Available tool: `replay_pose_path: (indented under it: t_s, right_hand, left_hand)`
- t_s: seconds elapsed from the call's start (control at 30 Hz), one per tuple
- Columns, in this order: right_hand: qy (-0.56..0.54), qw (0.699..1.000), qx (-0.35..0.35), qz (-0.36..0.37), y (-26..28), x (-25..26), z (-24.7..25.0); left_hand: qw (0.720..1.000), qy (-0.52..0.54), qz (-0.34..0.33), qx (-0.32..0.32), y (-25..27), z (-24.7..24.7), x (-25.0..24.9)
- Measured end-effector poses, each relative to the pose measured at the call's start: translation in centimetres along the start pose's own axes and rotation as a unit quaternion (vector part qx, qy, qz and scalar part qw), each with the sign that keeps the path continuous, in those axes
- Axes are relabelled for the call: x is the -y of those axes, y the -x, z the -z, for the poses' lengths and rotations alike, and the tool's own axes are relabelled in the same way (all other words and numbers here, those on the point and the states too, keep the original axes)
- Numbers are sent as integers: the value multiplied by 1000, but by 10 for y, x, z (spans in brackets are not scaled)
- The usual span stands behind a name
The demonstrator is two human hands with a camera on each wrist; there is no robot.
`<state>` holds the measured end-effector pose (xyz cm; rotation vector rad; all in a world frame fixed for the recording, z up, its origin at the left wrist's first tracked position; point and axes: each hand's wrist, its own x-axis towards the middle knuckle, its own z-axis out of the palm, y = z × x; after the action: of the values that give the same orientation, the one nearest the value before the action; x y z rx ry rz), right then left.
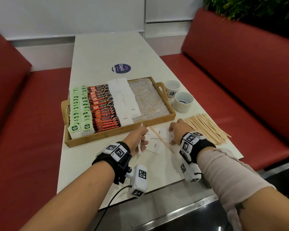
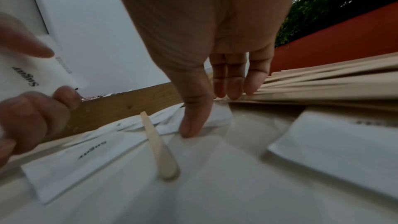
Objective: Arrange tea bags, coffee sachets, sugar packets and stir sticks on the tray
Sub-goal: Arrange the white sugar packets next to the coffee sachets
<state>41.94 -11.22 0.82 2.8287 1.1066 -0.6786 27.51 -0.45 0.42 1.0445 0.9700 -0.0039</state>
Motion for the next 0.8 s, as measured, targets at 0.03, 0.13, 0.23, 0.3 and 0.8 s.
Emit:
replay_pose_path:
  t_s: [0.03, 0.13, 0.23, 0.3, 0.8]
  right_hand:
    - [0, 1000, -3, 3, 0, 0, 1]
    - [0, 1000, -5, 20, -2, 1, 3]
    - [6, 999, 3, 40, -4, 1, 3]
    - [15, 999, 5, 45, -5, 2, 2]
    - [-101, 993, -64, 2, -7, 10, 7]
  left_hand:
    - [1000, -4, 2, 1, 0, -1, 0]
    - [1000, -4, 6, 8, -2, -2, 1]
    - [1000, 1, 3, 14, -2, -5, 1]
    - [1000, 0, -1, 19, -1, -6, 1]
    - [999, 30, -15, 16, -4, 0, 5]
